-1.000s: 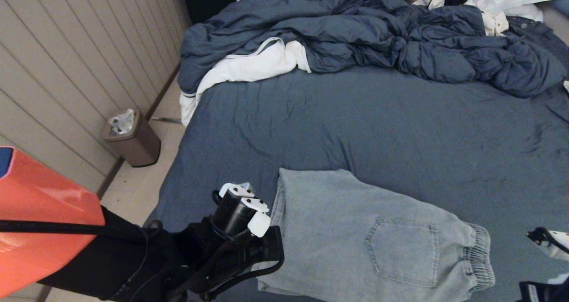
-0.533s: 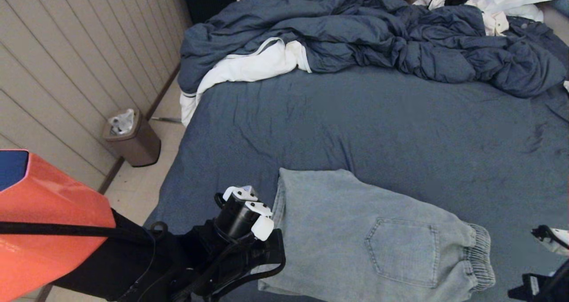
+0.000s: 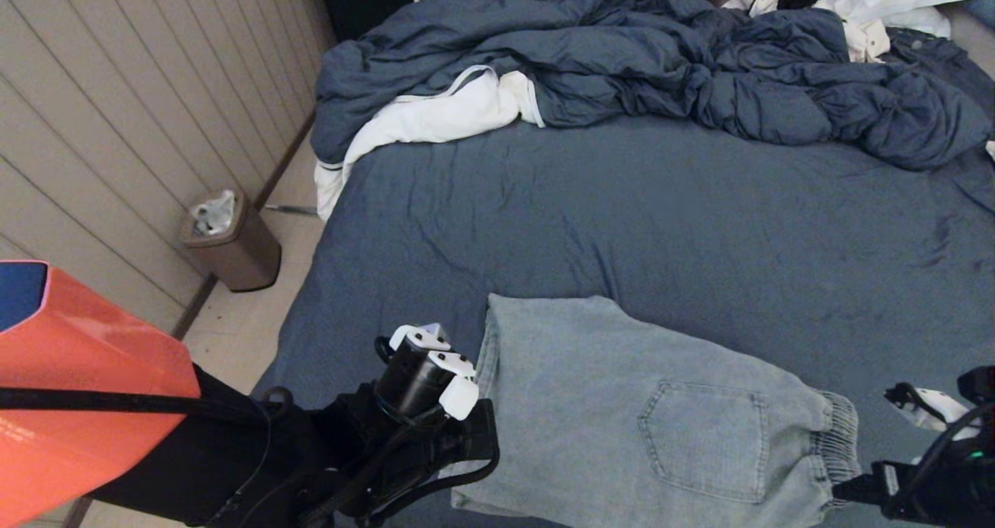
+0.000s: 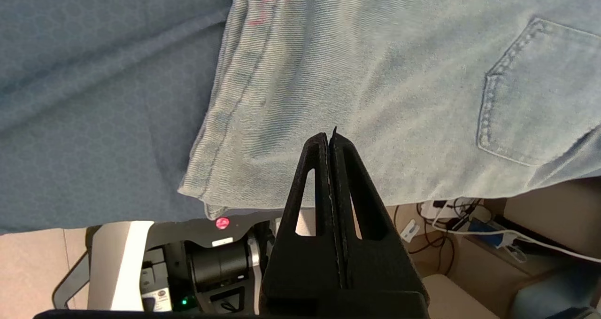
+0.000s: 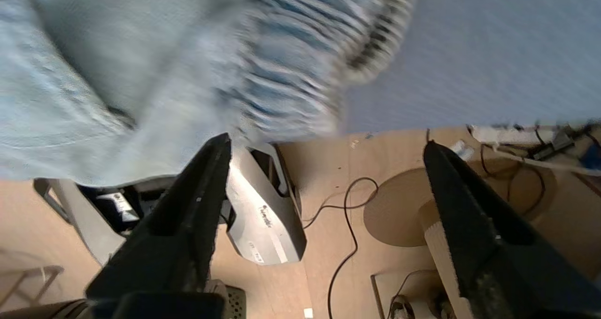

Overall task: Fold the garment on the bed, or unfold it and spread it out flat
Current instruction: Unford the blue shorts

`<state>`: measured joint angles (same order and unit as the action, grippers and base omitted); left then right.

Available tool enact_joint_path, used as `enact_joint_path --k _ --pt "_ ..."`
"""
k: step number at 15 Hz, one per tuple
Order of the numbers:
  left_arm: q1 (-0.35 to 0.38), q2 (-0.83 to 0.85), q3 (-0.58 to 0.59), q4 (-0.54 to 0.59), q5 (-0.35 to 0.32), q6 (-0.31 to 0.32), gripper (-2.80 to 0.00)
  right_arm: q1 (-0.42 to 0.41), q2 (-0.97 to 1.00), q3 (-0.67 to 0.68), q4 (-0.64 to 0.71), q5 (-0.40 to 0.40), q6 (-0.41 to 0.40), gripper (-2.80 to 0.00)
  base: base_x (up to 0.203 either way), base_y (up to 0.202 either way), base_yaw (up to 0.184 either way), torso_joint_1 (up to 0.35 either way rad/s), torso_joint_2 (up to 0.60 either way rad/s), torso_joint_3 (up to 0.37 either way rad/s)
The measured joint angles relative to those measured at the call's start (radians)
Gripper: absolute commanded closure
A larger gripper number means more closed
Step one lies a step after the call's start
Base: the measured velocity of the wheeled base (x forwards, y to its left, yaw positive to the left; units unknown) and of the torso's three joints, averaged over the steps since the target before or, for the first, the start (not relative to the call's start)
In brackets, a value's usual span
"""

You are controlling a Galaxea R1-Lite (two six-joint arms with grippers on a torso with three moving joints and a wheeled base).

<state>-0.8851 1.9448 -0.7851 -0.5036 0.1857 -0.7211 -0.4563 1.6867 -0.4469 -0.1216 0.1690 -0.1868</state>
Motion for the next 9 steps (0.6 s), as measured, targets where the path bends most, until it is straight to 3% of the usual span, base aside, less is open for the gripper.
enact_joint_path --k 6,7,9 --pt "0.001 0.007 0.001 -0.014 0.001 0.0 0.0 0.098 0.115 -0.054 -0.098 0.003 0.037 -2.8 0.0 0.0 0.0 0.0 0.0 0.0" --pt "0.001 0.008 0.001 -0.014 0.0 -0.001 0.0 0.117 0.14 -0.05 -0.141 0.002 0.044 0.0 0.0 0.0 0.0 0.0 0.0 0.0" --pt "0.001 0.012 0.0 -0.014 0.0 -0.002 0.0 0.158 0.179 -0.046 -0.2 0.001 0.075 0.0 0.0 0.0 0.0 0.0 0.0 0.0"
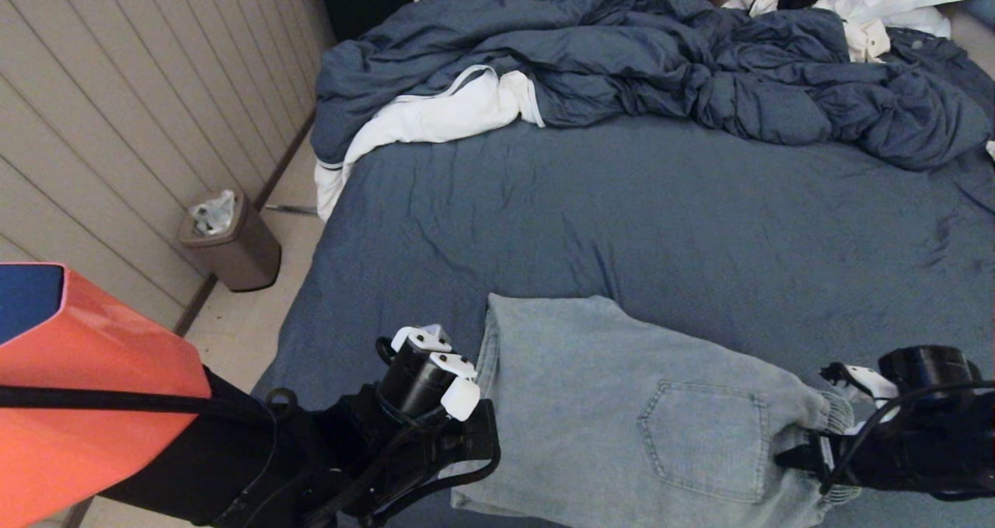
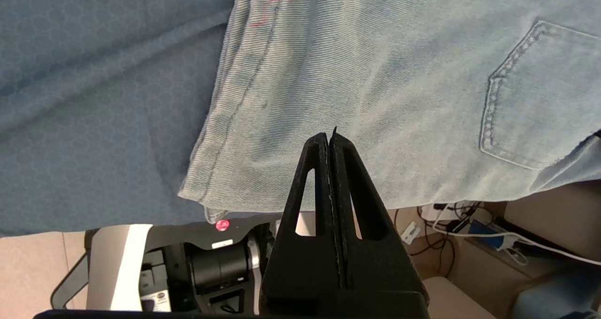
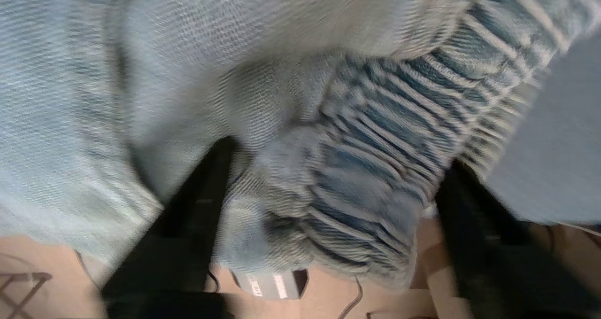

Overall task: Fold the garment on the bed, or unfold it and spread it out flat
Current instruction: Unford the blue shorts

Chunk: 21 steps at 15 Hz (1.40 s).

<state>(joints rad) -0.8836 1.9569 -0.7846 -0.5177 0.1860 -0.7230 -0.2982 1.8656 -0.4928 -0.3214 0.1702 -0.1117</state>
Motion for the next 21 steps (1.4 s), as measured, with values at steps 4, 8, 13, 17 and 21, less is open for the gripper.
enact_joint_path --k 4,8,13,17,21 --pt "0.0 0.007 -0.002 -0.001 0.001 0.001 0.0 0.056 0.032 0.004 -0.024 0.0 0.018 0.0 0.0 0.0 0.0 0.0 0.0 0.0" --pt "0.001 0.018 -0.002 -0.023 0.003 0.003 0.0 0.063 -0.01 -0.005 -0.016 0.05 0.034 0.0 0.0 0.0 0.0 0.0 0.0 0.0" --pt "0.0 0.027 -0.001 -0.028 0.003 0.005 0.0 0.054 -0.103 -0.018 0.056 0.073 0.043 0.0 0.0 0.0 0.0 0.0 0.0 0.0" --pt "-0.001 0.03 0.002 -0.033 0.003 0.021 0.0 0.076 -0.133 -0.084 0.062 0.121 0.156 0.0 0.0 0.0 0.0 0.0 0.0 0.0" --pt "-0.007 0.068 -0.001 -0.051 0.001 0.108 0.0 0.098 -0.109 -0.164 0.064 0.126 0.212 0.0 0.0 0.0 0.0 0.0 0.0 0.0"
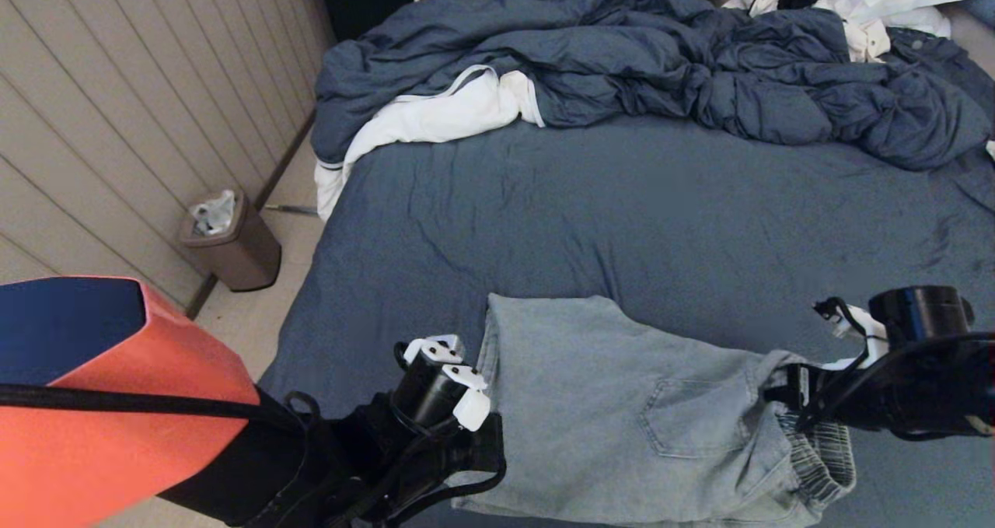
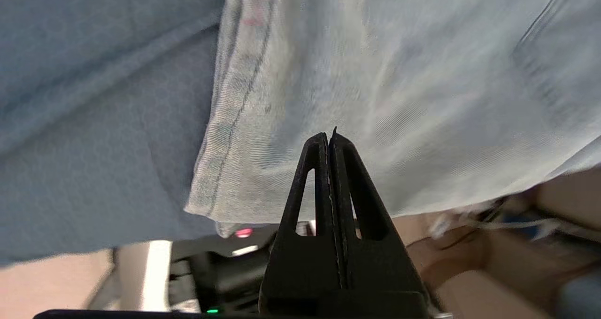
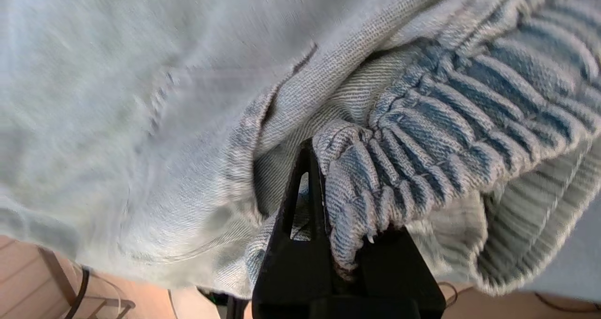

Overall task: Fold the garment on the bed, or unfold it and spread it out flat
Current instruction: Unford the blue shorts

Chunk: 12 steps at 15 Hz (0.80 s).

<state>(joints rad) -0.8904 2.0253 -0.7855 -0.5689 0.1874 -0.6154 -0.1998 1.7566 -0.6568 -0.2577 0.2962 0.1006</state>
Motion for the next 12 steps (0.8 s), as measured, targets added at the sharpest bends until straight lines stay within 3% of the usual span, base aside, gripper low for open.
enact_joint_path --k 12 --pt "0.029 0.139 -0.013 0.007 0.036 0.055 0.0 0.05 0.087 -0.191 0.012 0.0 0.014 0.0 0.0 0.0 0.0 0.0 0.0 0.0"
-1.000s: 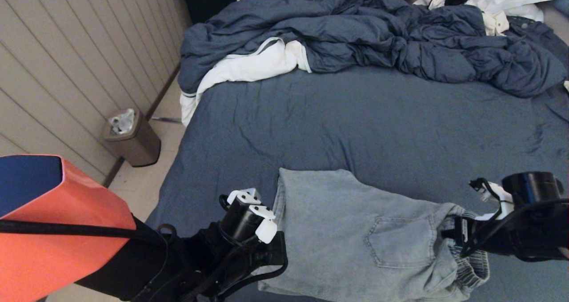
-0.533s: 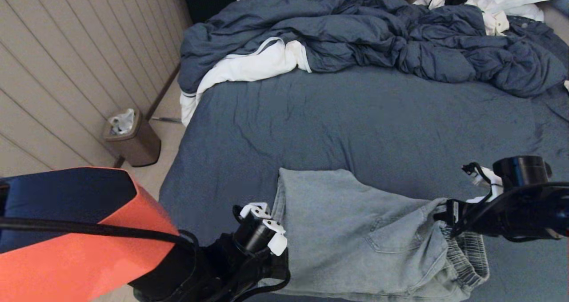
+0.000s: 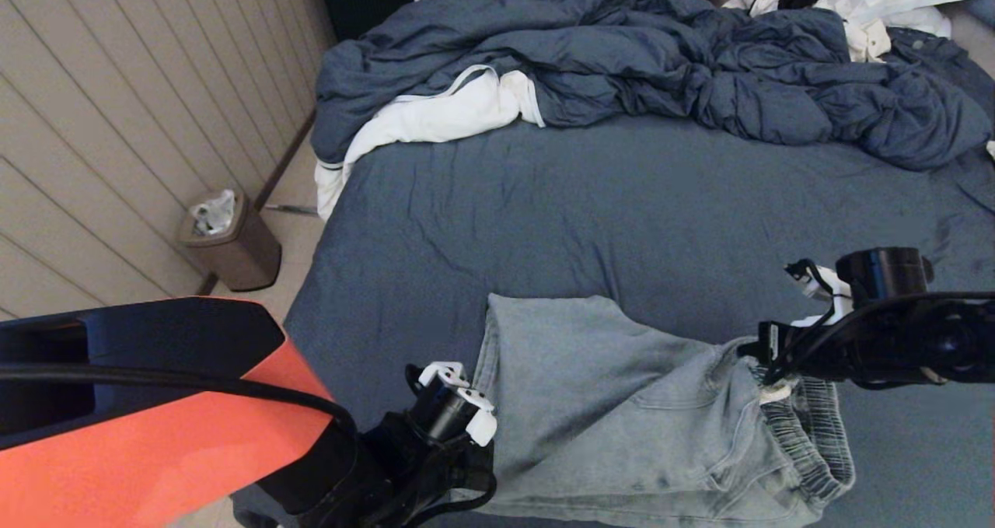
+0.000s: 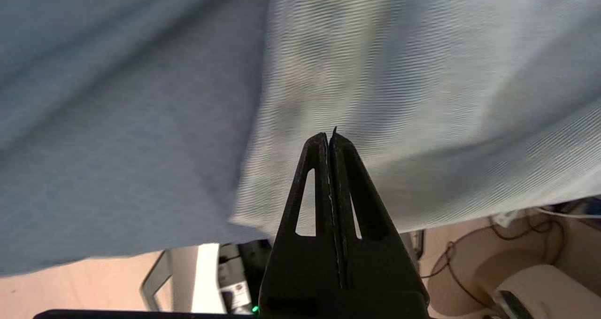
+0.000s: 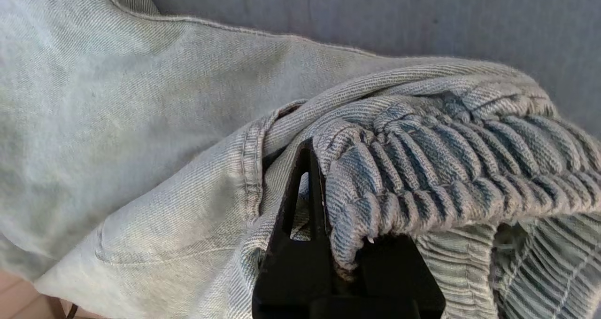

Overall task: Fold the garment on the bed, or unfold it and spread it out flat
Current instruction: Unford the blue shorts

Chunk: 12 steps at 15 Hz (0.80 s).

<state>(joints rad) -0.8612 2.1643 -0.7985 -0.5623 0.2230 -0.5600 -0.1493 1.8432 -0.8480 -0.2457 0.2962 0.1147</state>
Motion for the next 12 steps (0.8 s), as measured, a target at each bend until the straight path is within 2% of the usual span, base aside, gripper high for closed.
enact_joint_path --k 6,7,9,12 --pt "0.037 -0.028 0.088 -0.018 0.015 0.003 0.0 0.01 0.023 -0.053 0.032 0.017 -0.003 0.0 0.0 0.0 0.0 0.0 0.0 0.0" --pt "0.038 -0.031 0.089 -0.029 0.031 0.003 -2.8 0.01 0.025 -0.053 0.032 0.026 -0.002 0.0 0.0 0.0 0.0 0.0 0.0 0.0" --pt "0.039 -0.031 0.088 -0.032 0.055 0.004 -2.8 0.01 0.031 -0.054 0.032 0.042 -0.002 0.0 0.0 0.0 0.0 0.0 0.0 0.0" --pt "0.039 -0.028 0.085 -0.032 0.057 0.006 -2.8 0.01 0.044 -0.057 0.028 0.05 -0.004 0.0 0.0 0.0 0.0 0.0 0.0 0.0"
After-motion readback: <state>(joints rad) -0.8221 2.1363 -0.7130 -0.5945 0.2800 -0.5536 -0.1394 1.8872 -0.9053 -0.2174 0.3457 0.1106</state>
